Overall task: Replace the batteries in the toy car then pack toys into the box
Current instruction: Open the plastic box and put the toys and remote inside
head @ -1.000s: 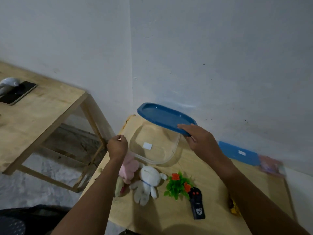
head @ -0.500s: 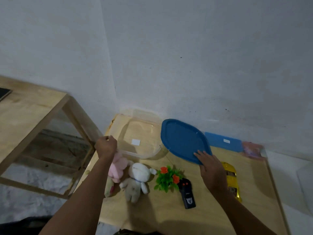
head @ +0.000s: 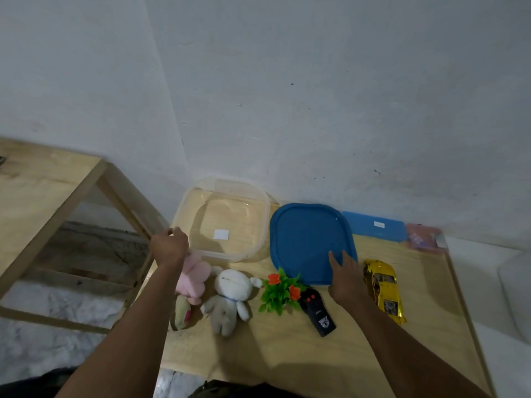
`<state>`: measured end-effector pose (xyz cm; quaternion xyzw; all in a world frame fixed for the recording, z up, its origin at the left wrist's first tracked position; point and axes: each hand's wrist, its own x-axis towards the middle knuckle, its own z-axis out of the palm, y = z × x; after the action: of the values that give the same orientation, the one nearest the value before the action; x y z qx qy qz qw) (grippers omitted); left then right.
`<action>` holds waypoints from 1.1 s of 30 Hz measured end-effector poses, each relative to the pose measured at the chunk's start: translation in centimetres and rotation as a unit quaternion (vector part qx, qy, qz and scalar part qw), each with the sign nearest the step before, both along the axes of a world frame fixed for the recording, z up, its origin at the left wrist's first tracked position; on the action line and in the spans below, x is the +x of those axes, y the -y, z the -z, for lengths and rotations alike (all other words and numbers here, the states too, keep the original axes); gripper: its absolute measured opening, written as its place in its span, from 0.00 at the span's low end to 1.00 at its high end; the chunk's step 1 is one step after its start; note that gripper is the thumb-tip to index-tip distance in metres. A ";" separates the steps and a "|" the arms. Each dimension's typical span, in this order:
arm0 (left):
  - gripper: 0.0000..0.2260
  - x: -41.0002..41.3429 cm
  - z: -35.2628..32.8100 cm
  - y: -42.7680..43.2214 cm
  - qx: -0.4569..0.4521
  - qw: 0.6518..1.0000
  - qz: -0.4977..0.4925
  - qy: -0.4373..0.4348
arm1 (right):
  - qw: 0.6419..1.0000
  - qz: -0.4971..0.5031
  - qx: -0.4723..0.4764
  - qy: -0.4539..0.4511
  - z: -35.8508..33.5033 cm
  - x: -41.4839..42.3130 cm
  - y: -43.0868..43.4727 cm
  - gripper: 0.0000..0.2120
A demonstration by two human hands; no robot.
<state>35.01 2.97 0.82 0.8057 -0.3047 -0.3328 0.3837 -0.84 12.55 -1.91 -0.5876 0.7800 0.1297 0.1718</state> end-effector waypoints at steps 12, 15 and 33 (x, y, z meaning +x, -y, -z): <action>0.23 0.1 -0.7 -2.1 -0.020 0.999 0.035 0.013 | 0.969 0.153 -0.110 0.158 -0.7 4.1 -4.8 0.15; 0.26 0.2 -0.6 -3.8 -0.052 0.993 0.072 0.077 | 0.968 0.157 -0.079 0.178 0.6 5.3 -5.9 0.20; 0.46 -0.9 1.2 -10.8 0.179 0.927 0.262 0.199 | 0.978 0.021 -0.100 0.184 1.1 6.3 -6.9 0.37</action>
<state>34.08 13.76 -0.37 0.8021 -0.5104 -0.3035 0.0634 5.42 19.42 -3.02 -0.5994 0.7562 -0.0630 0.2550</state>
